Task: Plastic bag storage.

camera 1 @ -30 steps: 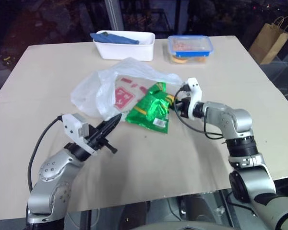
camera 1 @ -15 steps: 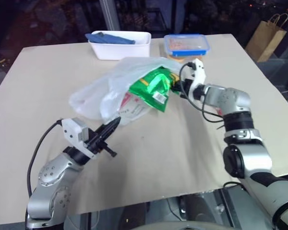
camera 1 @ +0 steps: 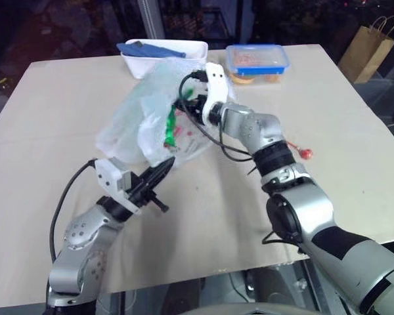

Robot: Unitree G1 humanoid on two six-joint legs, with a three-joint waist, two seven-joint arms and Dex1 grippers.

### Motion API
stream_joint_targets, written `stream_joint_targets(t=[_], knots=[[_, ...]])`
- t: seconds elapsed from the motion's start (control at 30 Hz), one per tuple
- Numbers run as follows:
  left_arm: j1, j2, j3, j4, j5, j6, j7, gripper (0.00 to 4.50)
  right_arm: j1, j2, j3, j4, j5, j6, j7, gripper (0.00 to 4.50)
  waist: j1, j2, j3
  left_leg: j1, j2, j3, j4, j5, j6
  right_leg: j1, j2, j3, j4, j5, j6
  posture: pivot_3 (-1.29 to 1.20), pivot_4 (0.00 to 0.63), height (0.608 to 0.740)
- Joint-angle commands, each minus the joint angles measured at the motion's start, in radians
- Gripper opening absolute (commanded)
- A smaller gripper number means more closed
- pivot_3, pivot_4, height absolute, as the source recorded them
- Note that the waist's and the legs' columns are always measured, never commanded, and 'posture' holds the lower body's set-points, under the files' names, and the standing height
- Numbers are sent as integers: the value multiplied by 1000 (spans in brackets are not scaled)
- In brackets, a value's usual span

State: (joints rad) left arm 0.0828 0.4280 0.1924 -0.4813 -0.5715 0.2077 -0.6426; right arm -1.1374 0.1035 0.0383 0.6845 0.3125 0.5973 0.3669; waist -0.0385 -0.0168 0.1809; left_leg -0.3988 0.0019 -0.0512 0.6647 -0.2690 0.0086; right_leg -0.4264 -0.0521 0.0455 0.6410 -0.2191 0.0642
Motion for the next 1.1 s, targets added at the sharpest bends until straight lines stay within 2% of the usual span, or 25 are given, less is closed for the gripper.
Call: stream_joint_targets(t=[0.03,0.2,0.3,0.4,0.43,0.57,0.63,0.77,0.97,1.07,1.1], knots=[[0,-4,10,-12,-3,-15,9,0,130,-162,130,-202,-58,33,208,4463,5,0,0,0,0,0,0,0,0,0,0,0,0,0,0,0,150,740],[-11,-8,22,9,-10,-16,15,0,329,-419,186,-589,-2,89,431,4463,-4,1,1,-2,-1,1,2,0,0,-1,-2,1,0,0,1,0,150,740],[-30,-7,21,23,-12,-15,15,0,432,-551,120,-802,70,100,518,4463,-9,1,1,0,2,1,1,0,1,-1,2,3,2,0,1,0,150,740],[-35,-7,22,30,-11,-16,11,0,489,-598,21,-898,109,85,488,4463,-6,1,1,1,4,0,1,0,1,-1,5,1,2,0,0,0,150,740],[-35,-7,23,31,-11,-16,10,0,503,-615,-2,-909,110,89,476,4463,-4,1,1,1,4,1,1,0,1,-1,4,1,3,0,0,0,150,740],[-25,-12,14,29,-8,-20,7,0,599,-726,-72,-796,-53,32,324,4463,6,-1,-1,3,3,1,4,0,1,3,3,2,1,0,0,0,150,740],[-20,-12,13,27,-7,-21,5,0,645,-751,-86,-773,-73,42,292,4463,15,-1,-1,3,1,1,5,0,1,4,1,1,1,0,0,0,150,740],[-18,-10,9,37,-3,-25,-2,0,707,-755,-106,-723,-84,48,260,4463,15,0,0,3,2,2,4,0,1,3,2,2,1,0,0,0,150,740],[-42,-1,9,60,0,-24,-16,0,713,-724,-123,-603,-75,78,213,4463,17,0,-1,4,2,2,5,0,1,4,3,3,1,0,0,0,150,740],[-45,-1,11,63,1,-24,-20,0,708,-705,-145,-596,-50,92,208,3637,17,0,-1,4,2,2,5,0,1,4,3,3,1,0,0,0,150,740],[-44,-1,11,64,1,-24,-20,0,708,-704,-147,-594,-48,91,207,3200,17,0,-1,4,2,2,5,0,1,4,3,3,1,0,0,0,150,740]])
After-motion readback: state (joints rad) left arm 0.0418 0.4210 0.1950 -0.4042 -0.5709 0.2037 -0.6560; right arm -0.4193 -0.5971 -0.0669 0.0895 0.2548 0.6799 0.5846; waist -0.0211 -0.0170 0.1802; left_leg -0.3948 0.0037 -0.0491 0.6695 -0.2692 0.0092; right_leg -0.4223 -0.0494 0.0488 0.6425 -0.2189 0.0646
